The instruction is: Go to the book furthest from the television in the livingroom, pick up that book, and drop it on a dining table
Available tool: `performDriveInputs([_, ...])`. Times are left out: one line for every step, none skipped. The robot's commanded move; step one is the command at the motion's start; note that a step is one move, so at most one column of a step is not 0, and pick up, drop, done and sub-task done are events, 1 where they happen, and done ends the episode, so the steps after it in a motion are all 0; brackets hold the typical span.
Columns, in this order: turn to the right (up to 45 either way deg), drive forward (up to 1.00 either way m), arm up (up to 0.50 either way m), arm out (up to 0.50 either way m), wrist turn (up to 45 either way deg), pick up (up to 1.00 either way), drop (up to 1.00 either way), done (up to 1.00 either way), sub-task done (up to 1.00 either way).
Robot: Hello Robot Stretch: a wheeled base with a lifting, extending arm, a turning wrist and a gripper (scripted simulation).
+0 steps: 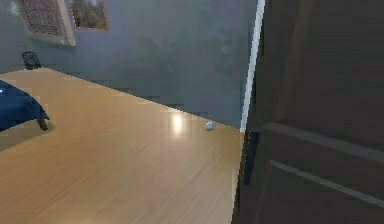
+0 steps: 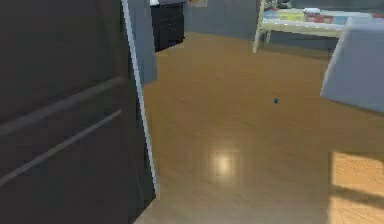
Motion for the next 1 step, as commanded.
performDriveInputs([-24.0, 0.0, 0.0, 0.0, 0.0, 0.0, 0.0, 0.0, 0.0])
